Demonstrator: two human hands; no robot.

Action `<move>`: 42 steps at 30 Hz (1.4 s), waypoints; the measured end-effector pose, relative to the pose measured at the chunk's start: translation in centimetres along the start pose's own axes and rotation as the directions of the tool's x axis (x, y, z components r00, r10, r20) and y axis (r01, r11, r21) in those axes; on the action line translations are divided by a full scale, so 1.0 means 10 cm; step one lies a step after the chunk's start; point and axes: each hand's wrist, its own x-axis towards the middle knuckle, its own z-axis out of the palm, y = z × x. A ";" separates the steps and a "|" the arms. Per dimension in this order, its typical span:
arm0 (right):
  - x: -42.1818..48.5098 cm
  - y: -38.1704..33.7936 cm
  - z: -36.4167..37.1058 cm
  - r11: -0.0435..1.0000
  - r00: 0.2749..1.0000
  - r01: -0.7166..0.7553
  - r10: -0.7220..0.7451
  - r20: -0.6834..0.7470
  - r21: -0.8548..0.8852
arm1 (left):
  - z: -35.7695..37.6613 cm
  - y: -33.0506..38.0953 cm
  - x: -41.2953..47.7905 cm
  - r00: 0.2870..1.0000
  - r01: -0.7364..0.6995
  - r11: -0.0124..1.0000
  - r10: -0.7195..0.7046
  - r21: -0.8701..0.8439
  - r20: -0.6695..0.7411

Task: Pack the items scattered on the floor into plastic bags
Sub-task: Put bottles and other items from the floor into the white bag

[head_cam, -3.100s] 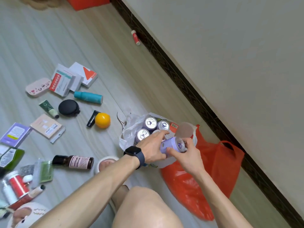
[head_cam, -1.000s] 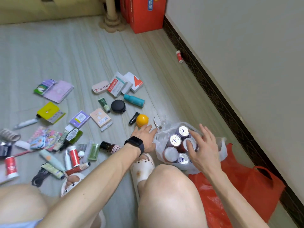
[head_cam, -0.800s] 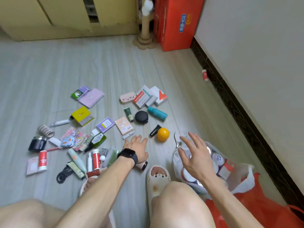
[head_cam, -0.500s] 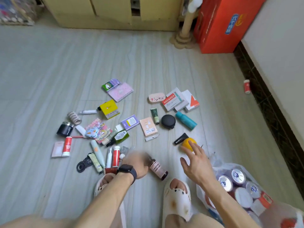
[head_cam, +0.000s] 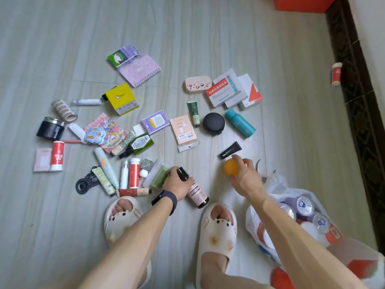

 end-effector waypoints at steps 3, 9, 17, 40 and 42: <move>-0.15 -0.05 0.15 0.999 0.998 0.000 -0.003 0.066 0.040 | -0.01 0.03 0.00 0.999 0.011 0.992 -0.007 -0.127 0.037; -0.85 -0.08 -0.04 0.878 0.993 -0.039 0.086 -0.077 0.478 | 0.07 0.15 -0.16 0.978 -0.193 0.980 0.188 0.047 0.088; -2.29 0.96 -0.46 0.397 0.785 -0.097 0.594 -0.175 0.913 | 0.29 0.44 -0.62 0.907 -0.410 0.846 0.419 0.341 0.049; -1.87 2.24 -0.09 0.643 0.768 -0.364 0.617 -0.174 0.674 | 1.06 1.22 -1.72 0.718 -0.679 0.729 0.633 0.090 0.288; -2.03 2.10 -0.15 0.665 0.761 -0.295 0.598 -0.252 0.687 | 1.09 1.24 -1.72 0.736 -0.644 0.761 0.591 0.073 0.331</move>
